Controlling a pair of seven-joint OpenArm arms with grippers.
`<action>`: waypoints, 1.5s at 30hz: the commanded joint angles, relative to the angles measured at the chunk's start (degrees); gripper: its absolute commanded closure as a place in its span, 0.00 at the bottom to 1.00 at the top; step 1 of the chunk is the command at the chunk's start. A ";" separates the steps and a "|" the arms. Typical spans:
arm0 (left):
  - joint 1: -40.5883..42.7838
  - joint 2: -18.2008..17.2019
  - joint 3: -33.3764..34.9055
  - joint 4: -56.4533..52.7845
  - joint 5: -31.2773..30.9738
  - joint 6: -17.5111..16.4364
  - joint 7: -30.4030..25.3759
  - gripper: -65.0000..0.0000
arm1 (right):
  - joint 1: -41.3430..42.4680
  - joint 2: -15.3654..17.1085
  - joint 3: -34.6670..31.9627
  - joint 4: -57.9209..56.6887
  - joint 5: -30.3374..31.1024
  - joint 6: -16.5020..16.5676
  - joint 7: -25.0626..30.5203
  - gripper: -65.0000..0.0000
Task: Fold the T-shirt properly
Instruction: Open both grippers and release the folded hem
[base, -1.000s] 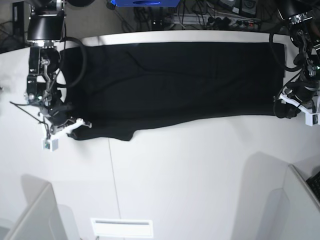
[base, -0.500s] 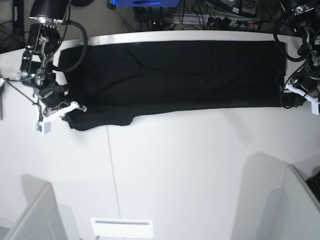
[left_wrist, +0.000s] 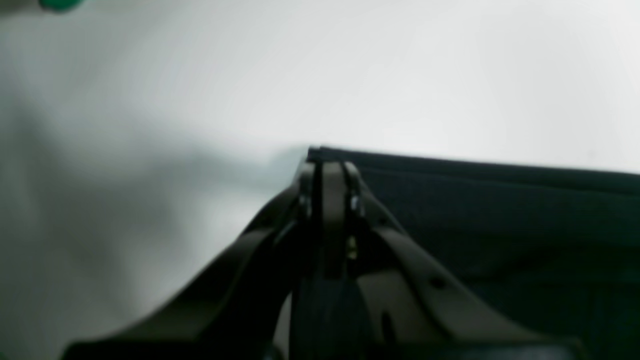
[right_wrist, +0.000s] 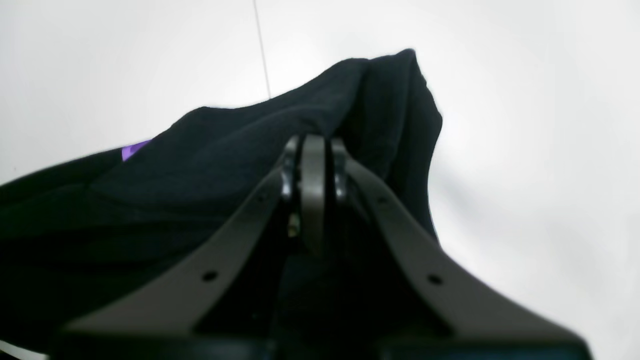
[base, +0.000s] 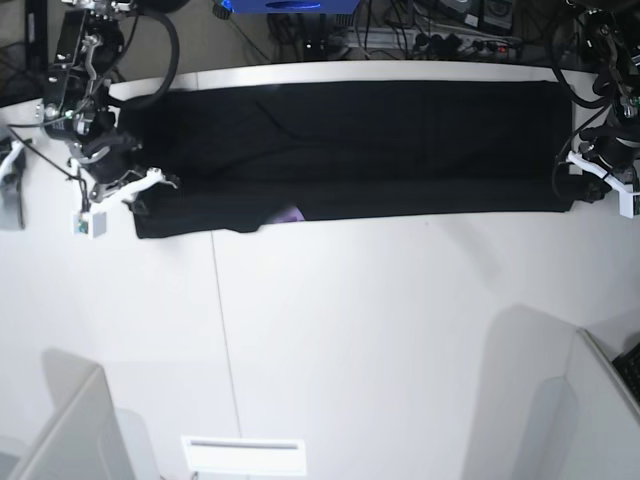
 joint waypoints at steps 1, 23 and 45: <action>-0.02 -1.08 -0.57 1.49 -0.13 0.17 -1.45 1.00 | -0.21 0.64 0.43 0.99 0.32 0.12 1.16 1.00; 5.26 -0.91 -0.22 0.96 -0.05 0.17 -1.54 1.00 | -7.95 -1.65 1.48 0.02 -0.03 0.12 1.16 1.00; 5.17 7.36 -11.12 3.86 -0.49 0.08 -1.54 0.33 | -12.17 -1.65 -0.19 1.26 0.05 2.66 15.31 0.64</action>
